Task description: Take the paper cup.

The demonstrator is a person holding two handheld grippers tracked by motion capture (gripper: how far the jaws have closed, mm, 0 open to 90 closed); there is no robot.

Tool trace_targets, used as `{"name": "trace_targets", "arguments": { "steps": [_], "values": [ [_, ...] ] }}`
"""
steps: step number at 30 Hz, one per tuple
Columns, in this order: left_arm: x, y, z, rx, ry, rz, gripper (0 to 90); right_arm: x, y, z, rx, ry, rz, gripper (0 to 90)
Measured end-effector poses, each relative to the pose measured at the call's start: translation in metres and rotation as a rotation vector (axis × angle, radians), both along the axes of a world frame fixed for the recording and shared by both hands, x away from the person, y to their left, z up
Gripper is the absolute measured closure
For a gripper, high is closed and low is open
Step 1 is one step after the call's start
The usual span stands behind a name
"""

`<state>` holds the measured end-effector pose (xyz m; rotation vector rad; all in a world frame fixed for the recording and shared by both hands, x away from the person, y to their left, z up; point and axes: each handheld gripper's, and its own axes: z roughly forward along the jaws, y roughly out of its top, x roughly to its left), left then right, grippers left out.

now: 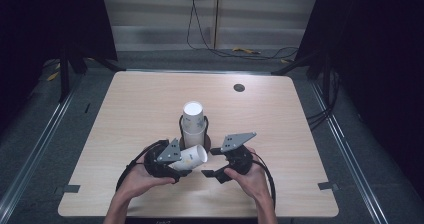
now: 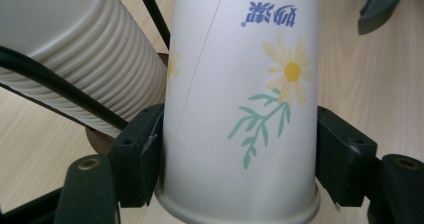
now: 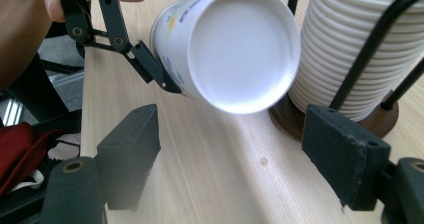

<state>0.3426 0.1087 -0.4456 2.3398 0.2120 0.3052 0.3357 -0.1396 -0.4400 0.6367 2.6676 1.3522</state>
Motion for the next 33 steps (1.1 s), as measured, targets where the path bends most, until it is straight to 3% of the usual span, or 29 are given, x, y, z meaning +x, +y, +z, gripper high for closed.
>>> {"name": "trace_targets", "arguments": {
  "steps": [6, 10, 14, 17, 25, 33],
  "values": [
    [-0.002, -0.003, 0.002, 0.049, -0.015, -0.027, 29.6, 0.001, 0.005, 0.001, -0.031, 0.007, 0.021, 17.8],
    [-0.003, -0.003, 0.003, 0.068, -0.019, -0.035, 29.7, 0.002, 0.009, 0.002, -0.077, 0.005, 0.033, 17.7],
    [-0.003, -0.006, 0.005, 0.119, -0.038, -0.036, 29.7, 0.003, 0.013, 0.002, -0.109, -0.002, 0.022, 15.5],
    [-0.003, -0.007, 0.005, 0.126, -0.035, -0.043, 29.8, 0.005, 0.014, 0.002, -0.121, 0.005, 0.032, 15.5],
    [-0.004, -0.013, 0.003, 0.169, -0.031, -0.067, 29.8, 0.008, 0.017, 0.004, -0.15, 0.012, 0.088, 23.1],
    [-0.009, -0.019, -0.002, 0.19, -0.035, -0.087, 29.8, 0.011, 0.021, 0.0, -0.161, 0.057, 0.12, 26.9]
  ]
}}
